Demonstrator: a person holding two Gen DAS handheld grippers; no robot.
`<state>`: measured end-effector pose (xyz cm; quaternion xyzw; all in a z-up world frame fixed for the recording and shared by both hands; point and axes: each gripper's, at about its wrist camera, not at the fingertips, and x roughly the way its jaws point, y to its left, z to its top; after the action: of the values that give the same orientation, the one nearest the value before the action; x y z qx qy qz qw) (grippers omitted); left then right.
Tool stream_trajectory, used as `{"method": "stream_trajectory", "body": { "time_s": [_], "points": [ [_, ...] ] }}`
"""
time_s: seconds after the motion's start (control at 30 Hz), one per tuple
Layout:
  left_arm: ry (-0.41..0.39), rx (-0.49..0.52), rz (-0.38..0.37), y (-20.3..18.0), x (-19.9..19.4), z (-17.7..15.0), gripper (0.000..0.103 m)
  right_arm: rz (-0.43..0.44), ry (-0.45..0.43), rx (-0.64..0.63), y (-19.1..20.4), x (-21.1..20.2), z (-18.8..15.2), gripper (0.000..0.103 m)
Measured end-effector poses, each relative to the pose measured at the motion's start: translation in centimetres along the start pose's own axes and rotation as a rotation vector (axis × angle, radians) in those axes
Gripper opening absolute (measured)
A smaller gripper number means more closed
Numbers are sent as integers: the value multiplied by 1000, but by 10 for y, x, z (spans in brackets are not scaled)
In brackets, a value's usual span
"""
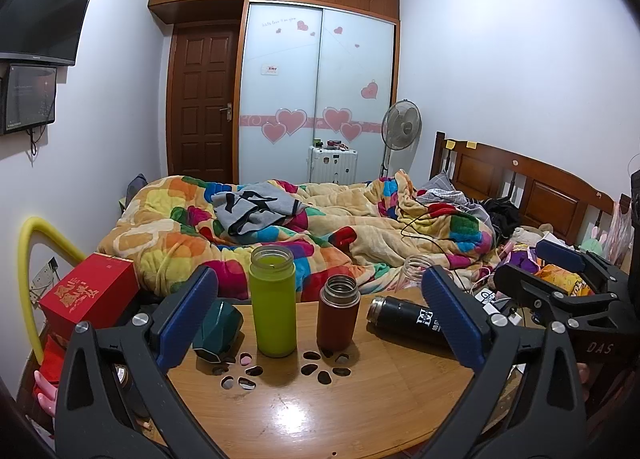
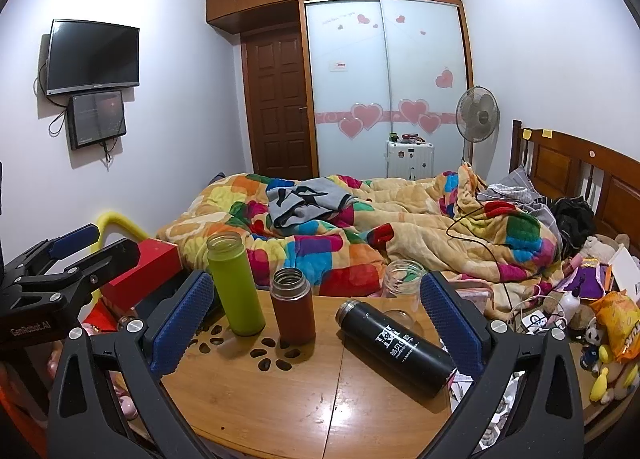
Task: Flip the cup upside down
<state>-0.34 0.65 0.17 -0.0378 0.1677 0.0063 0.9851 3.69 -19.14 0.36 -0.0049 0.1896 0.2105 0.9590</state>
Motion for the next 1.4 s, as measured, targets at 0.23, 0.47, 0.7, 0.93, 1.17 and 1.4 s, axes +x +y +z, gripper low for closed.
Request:
{"method": "stream_trajectory", "body": {
  "time_s": [0.23, 0.47, 0.7, 0.93, 1.17, 1.4],
  "points": [
    [-1, 3, 1, 1, 0, 0, 103, 8, -4, -3, 0, 0, 1, 103],
    [-1, 3, 0, 1, 0, 0, 103, 13, -2, -10, 1, 1, 0, 103],
    [-3, 3, 0, 1, 0, 0, 103, 20, -3, -15, 2, 0, 0, 103],
    [-5, 5, 2, 2, 1, 1, 103, 21, 0, -22, 5, 1, -1, 103],
    [9, -2, 5, 5, 11, -4, 103, 22, 68, -42, -13, 18, -12, 103],
    [30, -46, -6, 12, 39, -29, 103, -67, 261, -80, -60, 72, -42, 103]
  ]
}}
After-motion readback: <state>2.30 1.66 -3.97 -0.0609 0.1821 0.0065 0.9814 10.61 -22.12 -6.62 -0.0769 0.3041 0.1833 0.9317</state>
